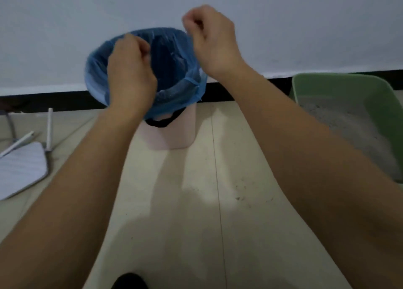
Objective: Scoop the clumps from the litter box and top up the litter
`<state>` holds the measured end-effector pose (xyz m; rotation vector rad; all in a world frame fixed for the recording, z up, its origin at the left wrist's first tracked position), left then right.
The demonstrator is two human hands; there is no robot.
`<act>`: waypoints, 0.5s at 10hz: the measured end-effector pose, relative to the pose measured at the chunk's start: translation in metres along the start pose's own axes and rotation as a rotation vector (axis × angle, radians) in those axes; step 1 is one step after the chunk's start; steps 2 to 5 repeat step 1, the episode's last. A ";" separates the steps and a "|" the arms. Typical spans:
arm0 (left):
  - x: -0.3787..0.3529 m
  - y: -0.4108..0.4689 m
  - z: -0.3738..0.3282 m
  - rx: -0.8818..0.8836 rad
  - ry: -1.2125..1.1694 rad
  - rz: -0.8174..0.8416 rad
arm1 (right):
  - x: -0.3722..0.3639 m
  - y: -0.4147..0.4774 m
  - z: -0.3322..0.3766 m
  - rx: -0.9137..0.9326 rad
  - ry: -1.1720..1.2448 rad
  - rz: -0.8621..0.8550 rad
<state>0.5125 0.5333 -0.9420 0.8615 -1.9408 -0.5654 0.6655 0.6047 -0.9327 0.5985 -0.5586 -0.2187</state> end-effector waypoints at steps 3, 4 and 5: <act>-0.001 0.026 0.037 0.114 0.232 0.276 | -0.024 0.004 0.001 0.093 -0.337 0.462; -0.001 0.026 0.037 0.114 0.232 0.276 | -0.024 0.004 0.001 0.093 -0.337 0.462; -0.001 0.026 0.037 0.114 0.232 0.276 | -0.024 0.004 0.001 0.093 -0.337 0.462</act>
Point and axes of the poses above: each hand's wrist, its own y-axis towards the middle knuckle, its own x-axis out of the back of the hand, z = x × y, the point moved 3 cm from there along y, towards the middle knuckle, and after that the axes turned 14 degrees about -z, right-handed, at the moved point
